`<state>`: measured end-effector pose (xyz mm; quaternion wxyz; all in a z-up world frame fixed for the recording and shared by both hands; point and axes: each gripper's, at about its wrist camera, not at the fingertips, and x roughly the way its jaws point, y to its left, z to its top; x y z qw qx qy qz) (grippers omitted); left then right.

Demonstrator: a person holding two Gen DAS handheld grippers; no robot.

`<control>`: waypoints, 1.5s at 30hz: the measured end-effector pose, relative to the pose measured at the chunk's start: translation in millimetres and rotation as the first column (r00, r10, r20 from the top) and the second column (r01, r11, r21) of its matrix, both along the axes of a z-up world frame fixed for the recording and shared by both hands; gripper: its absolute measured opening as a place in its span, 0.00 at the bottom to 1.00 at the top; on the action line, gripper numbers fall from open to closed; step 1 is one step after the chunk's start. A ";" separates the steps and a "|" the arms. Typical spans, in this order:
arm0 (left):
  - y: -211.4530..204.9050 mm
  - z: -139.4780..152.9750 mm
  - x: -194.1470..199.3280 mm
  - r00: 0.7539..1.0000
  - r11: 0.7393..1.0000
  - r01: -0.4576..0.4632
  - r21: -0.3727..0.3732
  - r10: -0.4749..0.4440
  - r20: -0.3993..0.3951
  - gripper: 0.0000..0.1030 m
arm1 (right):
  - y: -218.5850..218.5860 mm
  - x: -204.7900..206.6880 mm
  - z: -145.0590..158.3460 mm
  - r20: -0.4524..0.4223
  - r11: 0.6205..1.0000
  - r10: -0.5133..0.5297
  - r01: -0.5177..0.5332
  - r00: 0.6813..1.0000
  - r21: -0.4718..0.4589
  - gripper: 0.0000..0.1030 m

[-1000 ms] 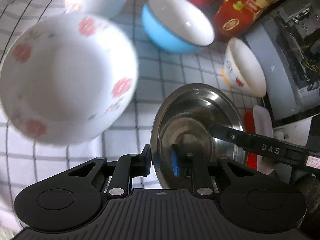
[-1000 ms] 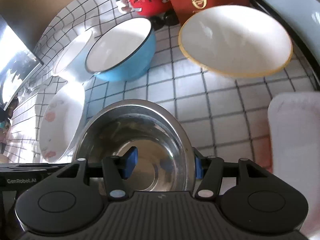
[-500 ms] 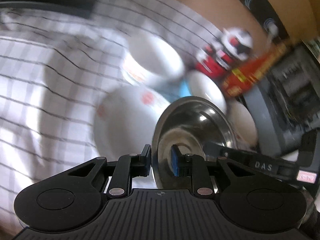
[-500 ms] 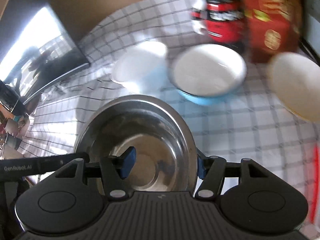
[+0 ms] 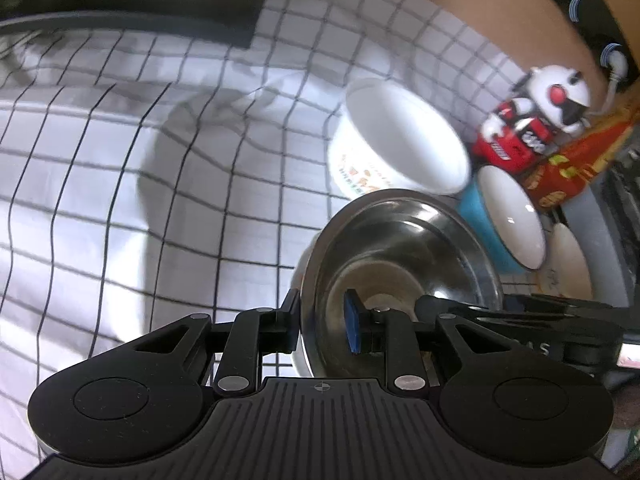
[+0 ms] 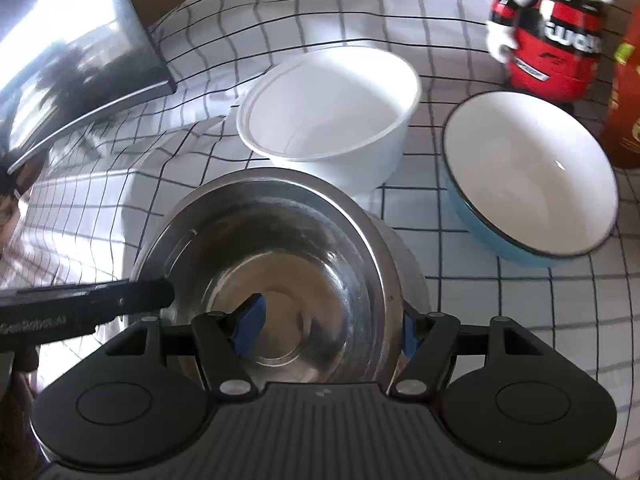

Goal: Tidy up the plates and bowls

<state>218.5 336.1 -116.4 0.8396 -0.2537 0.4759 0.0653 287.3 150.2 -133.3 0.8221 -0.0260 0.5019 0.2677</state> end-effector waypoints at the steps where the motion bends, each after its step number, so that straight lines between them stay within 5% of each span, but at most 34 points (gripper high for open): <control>1: -0.4 -1.8 1.0 1.000 1.000 -0.009 0.001 0.009 -0.013 0.25 | -1.4 2.4 -1.7 -0.008 1.000 0.009 -0.009 1.000 0.010 0.66; 13: -15.2 -8.6 4.3 1.000 0.998 -0.007 0.066 0.009 -0.021 0.24 | -15.6 8.5 -9.3 0.004 0.997 0.061 -0.061 0.998 0.039 0.66; 15: -20.3 -4.7 1.7 1.000 0.988 0.004 0.153 -0.004 0.000 0.24 | -15.4 5.1 -5.7 0.048 0.997 0.064 -0.066 0.997 0.029 0.66; 17: -22.9 -4.7 1.2 1.000 0.976 0.001 0.218 0.003 -0.018 0.36 | -16.6 -1.4 1.3 0.131 0.998 0.060 -0.060 0.990 0.000 0.74; 20: -14.8 -7.6 0.6 0.999 0.986 -0.029 0.167 0.033 -0.022 0.37 | -21.2 -4.6 6.4 0.208 0.998 0.057 -0.052 0.976 -0.030 0.75; 29: -6.1 -32.0 0.6 0.995 0.996 -0.079 -0.037 0.077 -0.063 0.31 | -39.1 22.5 -37.6 -0.117 0.993 -0.008 0.022 0.993 0.116 0.74; 45: 53.6 -21.5 -43.5 0.983 0.985 -0.170 -0.014 0.169 -0.074 0.29 | 29.9 -17.9 -37.8 -0.129 0.990 0.045 -0.028 0.991 0.137 0.78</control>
